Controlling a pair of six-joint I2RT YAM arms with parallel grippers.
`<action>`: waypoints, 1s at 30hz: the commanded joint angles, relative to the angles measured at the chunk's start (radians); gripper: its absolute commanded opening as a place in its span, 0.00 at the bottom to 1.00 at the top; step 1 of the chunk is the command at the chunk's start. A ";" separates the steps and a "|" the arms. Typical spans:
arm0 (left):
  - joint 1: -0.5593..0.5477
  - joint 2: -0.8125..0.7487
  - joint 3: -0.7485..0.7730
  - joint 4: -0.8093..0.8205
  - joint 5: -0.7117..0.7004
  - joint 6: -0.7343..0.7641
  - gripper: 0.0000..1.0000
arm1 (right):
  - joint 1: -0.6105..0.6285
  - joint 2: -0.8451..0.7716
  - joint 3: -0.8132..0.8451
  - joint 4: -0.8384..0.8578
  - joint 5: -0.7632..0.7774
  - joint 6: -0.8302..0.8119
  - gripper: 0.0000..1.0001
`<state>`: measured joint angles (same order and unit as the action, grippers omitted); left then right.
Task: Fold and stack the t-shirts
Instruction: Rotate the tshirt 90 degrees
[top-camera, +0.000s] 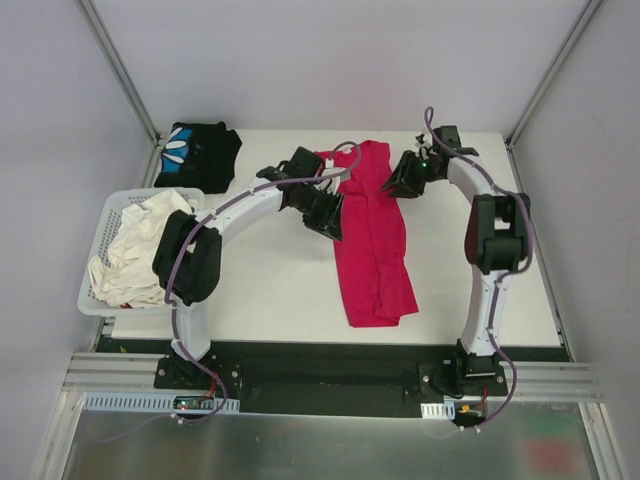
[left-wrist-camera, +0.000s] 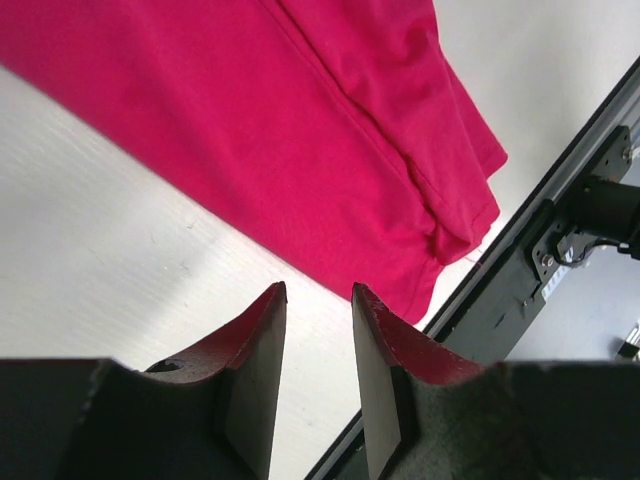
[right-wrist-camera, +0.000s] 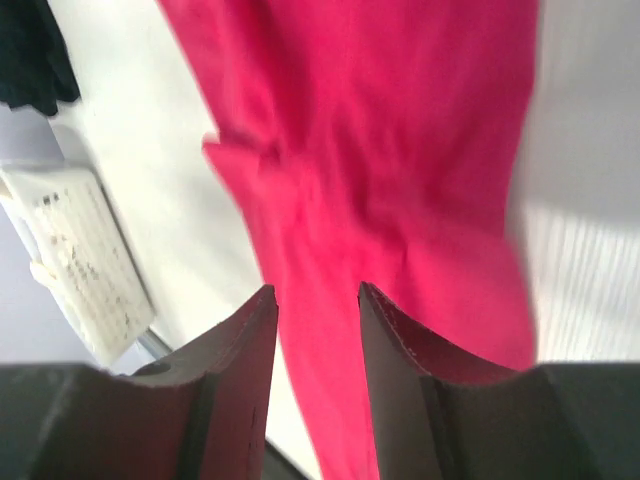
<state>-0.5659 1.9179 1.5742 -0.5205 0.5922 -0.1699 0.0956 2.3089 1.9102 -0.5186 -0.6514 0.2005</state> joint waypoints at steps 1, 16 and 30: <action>-0.054 -0.085 -0.058 0.043 -0.009 -0.002 0.32 | 0.001 -0.411 -0.293 0.075 0.058 -0.041 0.41; -0.163 -0.188 -0.143 0.083 -0.017 0.000 0.33 | 0.036 -1.189 -1.217 0.217 0.101 0.047 0.41; -0.189 -0.201 -0.181 0.135 -0.020 0.079 0.32 | 0.036 -1.326 -1.291 0.138 0.070 0.028 0.41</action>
<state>-0.7471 1.7760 1.3964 -0.4232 0.5663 -0.1436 0.1291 0.9802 0.6167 -0.3603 -0.5629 0.2493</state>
